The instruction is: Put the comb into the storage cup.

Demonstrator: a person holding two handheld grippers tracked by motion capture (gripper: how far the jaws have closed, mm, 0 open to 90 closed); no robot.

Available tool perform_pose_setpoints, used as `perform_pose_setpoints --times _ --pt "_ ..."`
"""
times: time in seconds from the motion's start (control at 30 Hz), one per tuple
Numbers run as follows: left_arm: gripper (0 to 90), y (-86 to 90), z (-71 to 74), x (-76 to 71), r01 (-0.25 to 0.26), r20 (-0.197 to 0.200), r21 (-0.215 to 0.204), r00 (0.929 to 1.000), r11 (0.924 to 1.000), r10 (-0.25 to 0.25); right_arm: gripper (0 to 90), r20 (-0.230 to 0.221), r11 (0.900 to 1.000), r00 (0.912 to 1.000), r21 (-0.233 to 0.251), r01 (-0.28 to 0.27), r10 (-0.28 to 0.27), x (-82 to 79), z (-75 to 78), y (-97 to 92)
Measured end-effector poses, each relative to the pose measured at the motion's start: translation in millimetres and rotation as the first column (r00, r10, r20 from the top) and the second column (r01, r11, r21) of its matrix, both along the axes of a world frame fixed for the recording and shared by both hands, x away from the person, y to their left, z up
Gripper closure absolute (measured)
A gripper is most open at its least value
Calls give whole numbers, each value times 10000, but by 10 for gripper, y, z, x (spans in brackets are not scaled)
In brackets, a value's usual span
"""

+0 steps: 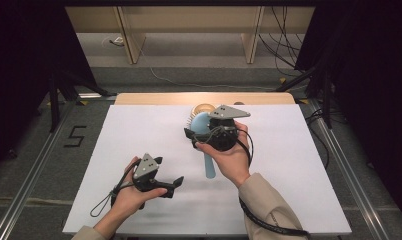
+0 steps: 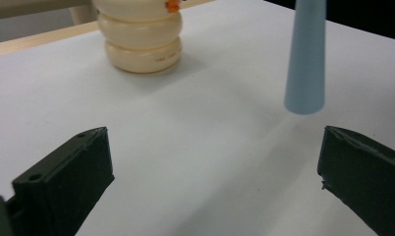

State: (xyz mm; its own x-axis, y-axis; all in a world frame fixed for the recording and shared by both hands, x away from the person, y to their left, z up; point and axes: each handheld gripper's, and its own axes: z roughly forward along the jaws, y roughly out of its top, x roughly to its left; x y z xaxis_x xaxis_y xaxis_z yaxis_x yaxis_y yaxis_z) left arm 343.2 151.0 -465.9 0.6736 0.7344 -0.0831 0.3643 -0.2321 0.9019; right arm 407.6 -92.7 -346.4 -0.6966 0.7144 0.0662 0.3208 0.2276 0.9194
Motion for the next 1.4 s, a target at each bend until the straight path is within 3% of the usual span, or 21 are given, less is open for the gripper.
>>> perform_pose_setpoints --times 0.37,0.67,0.93,1.4 --pt "0 278 -20 -23 -536 507 97 9973 9985 530 212 175 9998 9997 56 191 -192 7 11 -38" --pt "2 402 -46 -54 -713 516 78 9962 9974 708 212 247 9991 9989 154 394 -397 16 28 -84" --pt "2 500 -68 -74 -1019 532 368 9936 9941 999 212 296 9978 9977 266 602 -610 30 41 -133" --pt "6 547 -94 -66 -1182 480 294 9920 9925 1168 212 354 9929 9937 565 1046 -1067 69 42 -232"
